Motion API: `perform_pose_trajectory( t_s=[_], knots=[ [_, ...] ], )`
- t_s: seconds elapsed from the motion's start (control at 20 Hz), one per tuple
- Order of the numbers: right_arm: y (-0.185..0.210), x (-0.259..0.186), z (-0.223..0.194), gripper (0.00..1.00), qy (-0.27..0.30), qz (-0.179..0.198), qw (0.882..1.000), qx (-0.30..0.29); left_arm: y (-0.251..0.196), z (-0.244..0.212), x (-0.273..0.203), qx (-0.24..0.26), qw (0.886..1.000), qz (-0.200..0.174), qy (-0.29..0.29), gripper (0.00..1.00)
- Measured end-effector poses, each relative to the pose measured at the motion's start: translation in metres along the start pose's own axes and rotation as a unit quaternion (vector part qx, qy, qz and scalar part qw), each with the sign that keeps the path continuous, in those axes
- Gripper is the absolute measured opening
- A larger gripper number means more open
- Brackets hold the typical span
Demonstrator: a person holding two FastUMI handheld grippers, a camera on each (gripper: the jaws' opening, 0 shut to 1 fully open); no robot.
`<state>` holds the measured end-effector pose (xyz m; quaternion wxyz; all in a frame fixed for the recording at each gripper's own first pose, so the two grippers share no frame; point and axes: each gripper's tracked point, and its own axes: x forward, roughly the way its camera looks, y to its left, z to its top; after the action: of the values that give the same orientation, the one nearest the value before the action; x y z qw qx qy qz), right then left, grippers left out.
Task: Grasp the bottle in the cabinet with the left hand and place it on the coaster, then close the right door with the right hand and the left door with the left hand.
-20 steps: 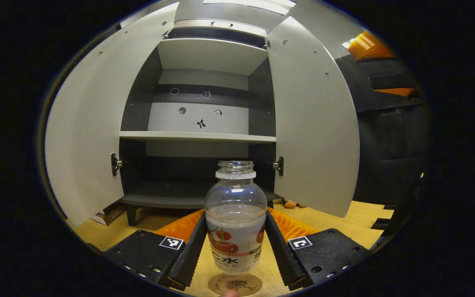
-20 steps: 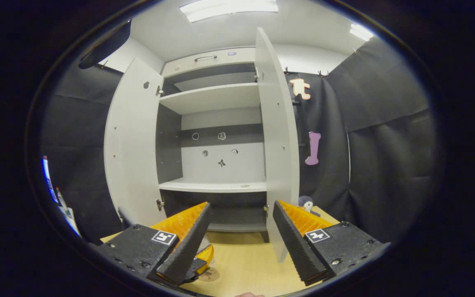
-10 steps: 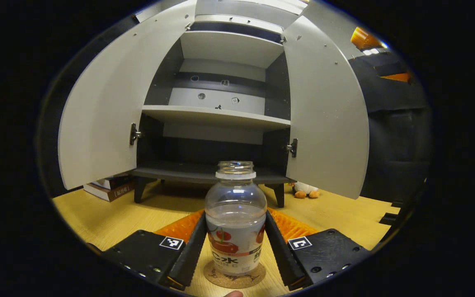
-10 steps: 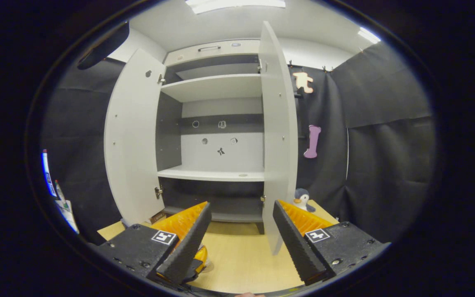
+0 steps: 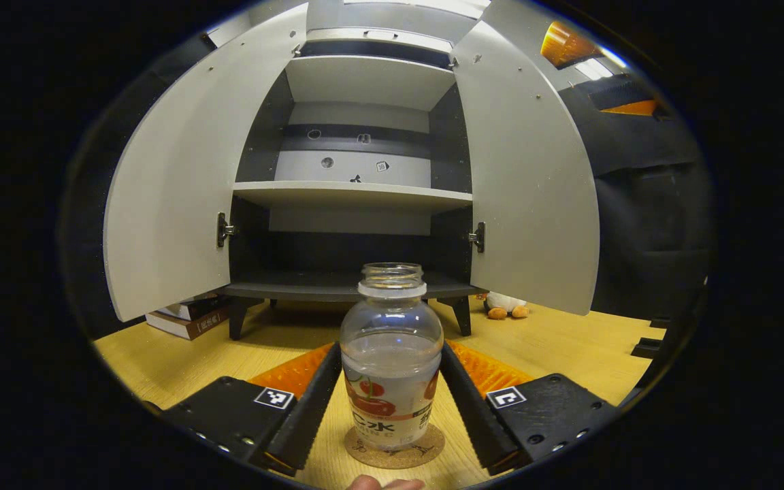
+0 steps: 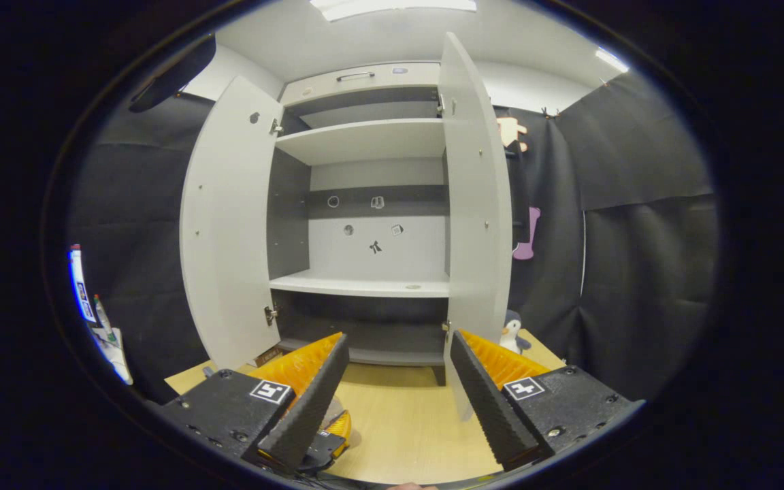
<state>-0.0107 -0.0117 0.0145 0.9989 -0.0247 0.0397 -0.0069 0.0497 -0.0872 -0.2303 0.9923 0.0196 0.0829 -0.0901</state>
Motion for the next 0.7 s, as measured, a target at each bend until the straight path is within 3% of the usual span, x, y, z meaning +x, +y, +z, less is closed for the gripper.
perform_pose_trajectory(
  t_s=[0.05,0.35,0.7],
  knots=[
    [-0.001,0.001,0.0,0.99,0.0,0.0,1.0,0.0,0.001,0.001,0.001,-0.002,1.0,-0.003,0.004,0.98],
    [-0.002,0.001,-0.005,0.99,0.001,0.0,1.0,0.008,0.013,0.039,-0.016,-0.02,1.0,0.004,-0.015,0.97],
    [-0.003,-0.004,0.004,0.99,-0.025,0.004,0.999,0.024,0.045,0.148,-0.041,-0.041,0.995,0.034,-0.084,0.95]
  ],
)
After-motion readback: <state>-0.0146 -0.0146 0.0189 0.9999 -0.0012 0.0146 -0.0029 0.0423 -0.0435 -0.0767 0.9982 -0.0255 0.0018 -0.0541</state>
